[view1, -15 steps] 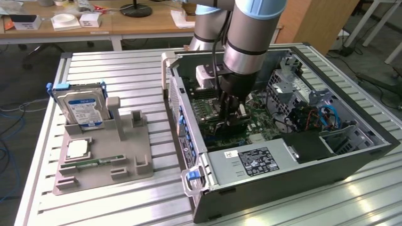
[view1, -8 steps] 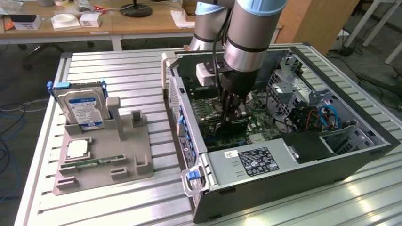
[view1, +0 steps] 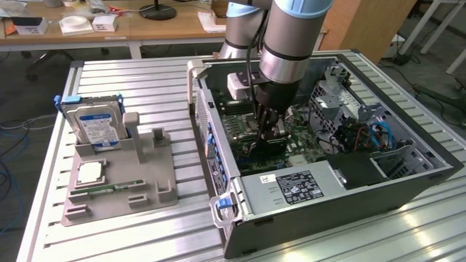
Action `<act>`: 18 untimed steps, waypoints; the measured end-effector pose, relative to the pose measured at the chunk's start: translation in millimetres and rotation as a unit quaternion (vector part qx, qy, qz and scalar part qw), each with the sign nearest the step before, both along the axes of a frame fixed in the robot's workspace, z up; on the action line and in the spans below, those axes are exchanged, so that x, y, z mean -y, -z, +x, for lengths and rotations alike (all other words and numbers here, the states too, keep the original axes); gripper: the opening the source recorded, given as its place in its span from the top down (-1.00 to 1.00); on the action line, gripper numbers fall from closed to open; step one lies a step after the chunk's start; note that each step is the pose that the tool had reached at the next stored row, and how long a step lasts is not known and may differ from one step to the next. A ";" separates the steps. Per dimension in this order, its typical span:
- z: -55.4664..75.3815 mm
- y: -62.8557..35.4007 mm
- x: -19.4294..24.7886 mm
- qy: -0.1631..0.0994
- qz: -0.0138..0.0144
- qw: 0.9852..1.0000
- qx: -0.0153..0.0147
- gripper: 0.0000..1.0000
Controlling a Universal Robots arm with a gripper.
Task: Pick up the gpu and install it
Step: 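Insert the gpu into the slot, then press down on the gpu until it lock into place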
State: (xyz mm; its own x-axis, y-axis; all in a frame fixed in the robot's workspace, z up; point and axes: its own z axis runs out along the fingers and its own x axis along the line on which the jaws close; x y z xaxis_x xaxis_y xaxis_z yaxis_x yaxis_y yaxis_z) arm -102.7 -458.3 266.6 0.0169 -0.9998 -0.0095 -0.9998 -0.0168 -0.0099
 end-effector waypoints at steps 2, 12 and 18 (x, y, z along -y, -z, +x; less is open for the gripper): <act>0.0 0.0 0.0 0.000 0.000 1.000 0.000 0.80; -3.1 -1.9 -0.1 -0.002 0.000 1.000 0.004 0.80; -3.3 -2.6 0.0 -0.001 0.000 1.000 0.004 0.80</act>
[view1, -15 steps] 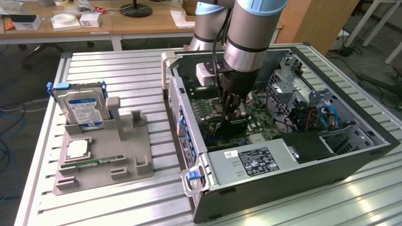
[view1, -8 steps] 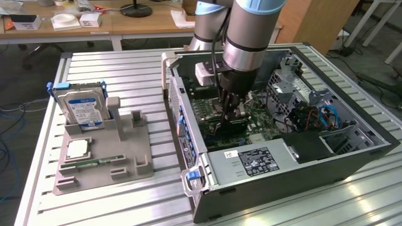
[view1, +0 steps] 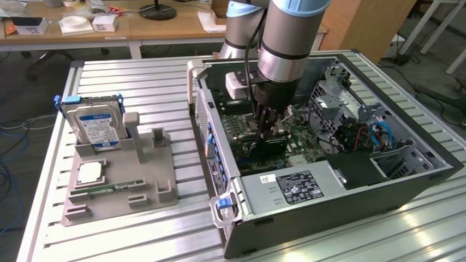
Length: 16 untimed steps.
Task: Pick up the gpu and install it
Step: 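Press down on the gpu until it lock into place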
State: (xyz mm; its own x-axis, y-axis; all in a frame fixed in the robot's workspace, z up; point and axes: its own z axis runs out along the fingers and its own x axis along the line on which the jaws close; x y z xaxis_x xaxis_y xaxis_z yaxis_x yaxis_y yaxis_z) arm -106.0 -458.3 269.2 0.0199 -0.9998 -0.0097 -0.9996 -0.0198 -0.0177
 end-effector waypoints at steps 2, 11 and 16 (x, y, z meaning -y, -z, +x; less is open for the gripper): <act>-0.1 -1.7 -0.1 0.000 0.000 1.000 0.000 0.80; -2.4 -8.2 -0.1 0.000 0.000 1.000 -0.017 0.80; -2.4 -8.9 -0.1 0.000 0.000 0.998 -0.060 0.80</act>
State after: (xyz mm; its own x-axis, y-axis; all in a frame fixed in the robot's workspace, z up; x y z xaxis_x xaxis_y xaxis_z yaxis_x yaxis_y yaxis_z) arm -108.4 -458.2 278.1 0.0186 -0.9998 -0.0118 -0.9947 -0.0197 0.1013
